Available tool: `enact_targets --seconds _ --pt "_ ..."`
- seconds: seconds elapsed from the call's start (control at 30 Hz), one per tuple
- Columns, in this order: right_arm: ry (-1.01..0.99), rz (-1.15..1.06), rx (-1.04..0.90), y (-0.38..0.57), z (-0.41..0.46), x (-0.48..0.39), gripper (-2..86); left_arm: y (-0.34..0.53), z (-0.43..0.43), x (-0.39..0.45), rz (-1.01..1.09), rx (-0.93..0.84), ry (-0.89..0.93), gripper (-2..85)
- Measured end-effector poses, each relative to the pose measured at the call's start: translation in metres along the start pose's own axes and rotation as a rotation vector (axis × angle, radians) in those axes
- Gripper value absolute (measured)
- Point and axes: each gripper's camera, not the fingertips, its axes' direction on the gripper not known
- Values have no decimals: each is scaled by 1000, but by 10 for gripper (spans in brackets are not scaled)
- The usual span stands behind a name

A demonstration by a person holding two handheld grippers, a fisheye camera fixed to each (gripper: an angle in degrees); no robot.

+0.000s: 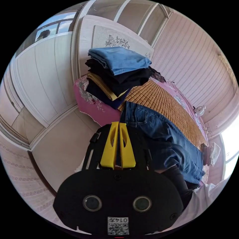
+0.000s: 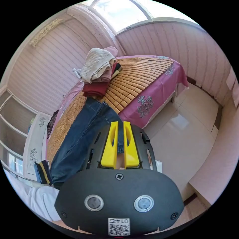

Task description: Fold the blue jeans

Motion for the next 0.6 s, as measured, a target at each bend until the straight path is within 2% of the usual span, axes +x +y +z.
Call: enact_targets --seconds 0.13,0.23,0.33,0.47,0.57,0.6 --pt "19 -367 -104 -39 63 -115 35 -50 42 65 101 -38 12 36" --pt "-39 -567 -172 -42 125 -204 50 -73 100 105 53 -141 -1 71" --pt "-13 -637 -252 -33 190 -274 62 -85 152 131 -38 -221 -70 96" --pt "81 -661 -308 -18 254 -318 65 -93 189 172 -43 -289 -150 113" --pt "105 -659 -244 -7 274 -329 61 -102 193 204 52 -290 -164 69" --pt "97 -648 -223 -4 275 -330 59 -105 192 214 80 -282 -127 31"
